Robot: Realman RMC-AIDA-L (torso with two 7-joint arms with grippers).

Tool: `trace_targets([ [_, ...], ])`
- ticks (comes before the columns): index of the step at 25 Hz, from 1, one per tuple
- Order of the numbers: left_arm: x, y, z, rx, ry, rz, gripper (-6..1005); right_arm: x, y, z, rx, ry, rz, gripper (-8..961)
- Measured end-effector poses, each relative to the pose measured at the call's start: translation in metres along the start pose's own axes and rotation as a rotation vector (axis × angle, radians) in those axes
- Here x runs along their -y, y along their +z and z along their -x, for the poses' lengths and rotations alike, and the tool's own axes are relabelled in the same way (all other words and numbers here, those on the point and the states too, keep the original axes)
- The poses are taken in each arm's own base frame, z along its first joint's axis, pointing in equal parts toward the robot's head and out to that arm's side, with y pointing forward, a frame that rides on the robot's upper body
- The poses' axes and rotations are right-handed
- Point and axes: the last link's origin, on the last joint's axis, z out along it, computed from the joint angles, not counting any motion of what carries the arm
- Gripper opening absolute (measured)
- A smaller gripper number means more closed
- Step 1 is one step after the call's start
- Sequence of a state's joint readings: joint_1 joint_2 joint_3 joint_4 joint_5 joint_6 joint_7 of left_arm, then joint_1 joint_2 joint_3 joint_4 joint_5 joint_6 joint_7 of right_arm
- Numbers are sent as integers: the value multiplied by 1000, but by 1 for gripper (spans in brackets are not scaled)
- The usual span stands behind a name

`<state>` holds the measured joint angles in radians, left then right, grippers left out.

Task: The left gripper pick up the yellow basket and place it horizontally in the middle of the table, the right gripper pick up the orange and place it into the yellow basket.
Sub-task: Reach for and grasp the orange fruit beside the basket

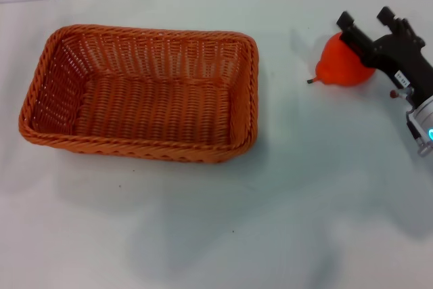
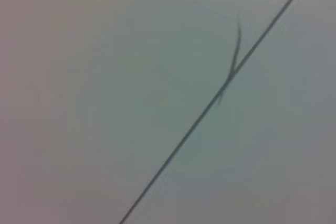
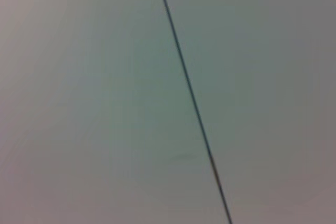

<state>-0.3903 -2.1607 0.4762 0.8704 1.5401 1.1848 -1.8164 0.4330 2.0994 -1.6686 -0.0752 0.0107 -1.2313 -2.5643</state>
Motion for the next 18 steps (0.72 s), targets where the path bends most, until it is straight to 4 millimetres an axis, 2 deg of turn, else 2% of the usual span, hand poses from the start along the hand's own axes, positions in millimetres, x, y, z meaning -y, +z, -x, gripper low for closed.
trace_targets([
  [6,-2,1,5,13,-5,19,597,-4,-4,11,68,-3,25,891],
  [18,-1,-4,8,18,-8,21,596,-22,-8,17,123,-7,118,888],
])
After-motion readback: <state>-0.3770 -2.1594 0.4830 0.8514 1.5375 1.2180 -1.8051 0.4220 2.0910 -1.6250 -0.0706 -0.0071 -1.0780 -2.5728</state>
